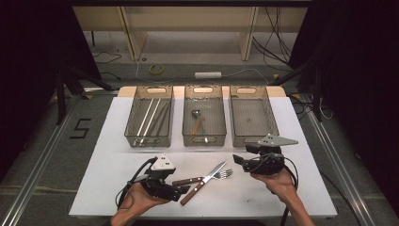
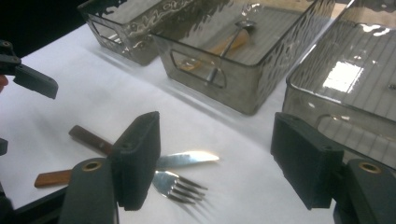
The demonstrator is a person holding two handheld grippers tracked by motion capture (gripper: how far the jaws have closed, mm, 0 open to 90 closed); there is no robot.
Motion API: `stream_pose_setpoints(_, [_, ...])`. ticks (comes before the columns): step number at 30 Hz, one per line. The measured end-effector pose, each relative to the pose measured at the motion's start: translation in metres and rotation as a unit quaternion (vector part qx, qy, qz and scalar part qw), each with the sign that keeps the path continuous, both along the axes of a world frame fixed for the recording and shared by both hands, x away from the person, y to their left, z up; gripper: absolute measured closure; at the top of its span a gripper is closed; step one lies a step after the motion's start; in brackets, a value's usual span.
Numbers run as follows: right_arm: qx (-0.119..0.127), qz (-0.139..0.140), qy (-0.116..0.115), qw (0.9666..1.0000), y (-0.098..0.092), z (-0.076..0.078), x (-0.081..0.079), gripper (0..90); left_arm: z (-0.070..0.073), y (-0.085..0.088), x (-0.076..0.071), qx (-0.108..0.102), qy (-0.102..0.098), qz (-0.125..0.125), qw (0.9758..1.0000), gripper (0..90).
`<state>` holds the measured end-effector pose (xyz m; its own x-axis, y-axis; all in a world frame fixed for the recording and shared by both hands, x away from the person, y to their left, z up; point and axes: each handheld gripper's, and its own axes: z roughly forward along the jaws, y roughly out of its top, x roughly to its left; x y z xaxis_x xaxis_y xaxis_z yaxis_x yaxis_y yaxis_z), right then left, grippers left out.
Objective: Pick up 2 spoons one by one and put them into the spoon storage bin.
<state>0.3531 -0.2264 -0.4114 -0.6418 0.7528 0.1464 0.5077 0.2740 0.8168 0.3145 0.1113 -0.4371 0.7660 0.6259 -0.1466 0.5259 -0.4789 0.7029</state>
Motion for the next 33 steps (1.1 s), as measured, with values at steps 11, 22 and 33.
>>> stream_pose_setpoints(11, [-0.007, -0.002, 0.006, 1.0000, -0.005, -0.006, -0.008, 34.1, -0.007, -0.015, -0.002, 0.039, 0.029, -0.009, 0.9988, 18.4])
stream_pose_setpoints(22, [-0.007, 0.000, 0.005, 1.0000, -0.007, -0.006, -0.015, 34.2, -0.009, -0.029, -0.005, 0.065, 0.027, -0.026, 0.9972, 20.2])
stream_pose_setpoints(33, [-0.006, 0.002, 0.004, 1.0000, -0.007, -0.006, -0.020, 34.2, -0.012, -0.034, -0.004, 0.082, 0.028, -0.029, 0.9958, 19.7])
